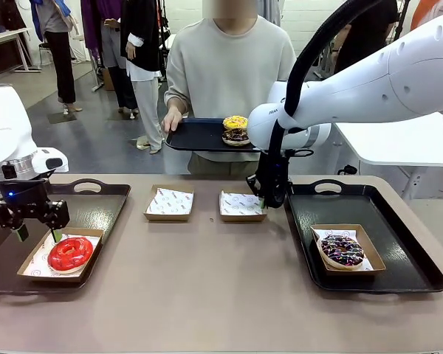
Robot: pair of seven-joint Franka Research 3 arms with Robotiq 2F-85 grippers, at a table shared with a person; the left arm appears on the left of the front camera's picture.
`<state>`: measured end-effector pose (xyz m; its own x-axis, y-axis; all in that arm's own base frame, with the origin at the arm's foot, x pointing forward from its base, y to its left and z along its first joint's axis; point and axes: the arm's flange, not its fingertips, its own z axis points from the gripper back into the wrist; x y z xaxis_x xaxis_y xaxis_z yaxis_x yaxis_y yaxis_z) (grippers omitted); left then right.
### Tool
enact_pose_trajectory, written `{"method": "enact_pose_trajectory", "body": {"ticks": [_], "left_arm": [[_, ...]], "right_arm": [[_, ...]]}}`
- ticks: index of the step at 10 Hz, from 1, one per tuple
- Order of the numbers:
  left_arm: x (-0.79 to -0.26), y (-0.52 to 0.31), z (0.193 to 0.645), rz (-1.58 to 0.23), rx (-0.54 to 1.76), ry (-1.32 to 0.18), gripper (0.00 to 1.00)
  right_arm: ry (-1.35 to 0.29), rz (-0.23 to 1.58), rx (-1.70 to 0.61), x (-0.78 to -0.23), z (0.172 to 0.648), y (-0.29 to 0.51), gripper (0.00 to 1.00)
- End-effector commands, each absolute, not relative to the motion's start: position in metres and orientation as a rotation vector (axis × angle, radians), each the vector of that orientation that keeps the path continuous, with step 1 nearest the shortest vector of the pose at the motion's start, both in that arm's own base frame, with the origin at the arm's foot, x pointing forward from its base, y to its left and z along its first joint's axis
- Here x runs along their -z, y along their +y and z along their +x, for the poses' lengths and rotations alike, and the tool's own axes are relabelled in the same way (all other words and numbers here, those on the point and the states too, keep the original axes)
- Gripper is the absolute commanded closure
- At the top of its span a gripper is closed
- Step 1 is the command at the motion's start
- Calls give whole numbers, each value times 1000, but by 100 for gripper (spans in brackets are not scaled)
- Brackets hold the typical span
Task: Individually package the donuts and arrange them on the tray.
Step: Place the picked Paper togo box on the Handle tray while simultaneously picking up another Paper togo box from the table with the other hand.
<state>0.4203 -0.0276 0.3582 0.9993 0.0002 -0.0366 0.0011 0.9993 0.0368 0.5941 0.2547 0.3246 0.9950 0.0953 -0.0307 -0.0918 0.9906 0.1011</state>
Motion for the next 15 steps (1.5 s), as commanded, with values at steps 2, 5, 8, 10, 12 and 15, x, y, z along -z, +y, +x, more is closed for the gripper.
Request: {"method": "enact_pose_trajectory", "body": {"ticks": [2, 5, 8, 10, 12, 15], "left_arm": [[-361, -26, 420, 51, 5, 26, 0], [-369, -21, 416, -48, 30, 24, 10], [-400, 1, 396, -422, 104, -22, 10], [-428, 32, 378, -663, 124, -101, 10], [-443, 76, 367, -860, 92, -145, 10], [-439, 150, 347, -1103, -13, -174, 10]], "right_arm": [[26, 129, -75, -319, 591, 251, 100], [26, 128, -49, -333, 590, 248, 100], [-18, 139, -41, -405, 581, 230, 100], [-52, 171, -17, -457, 580, 209, 100], [-54, 163, -8, -484, 582, 202, 100], [-21, 158, 20, -499, 593, 204, 100]]}}
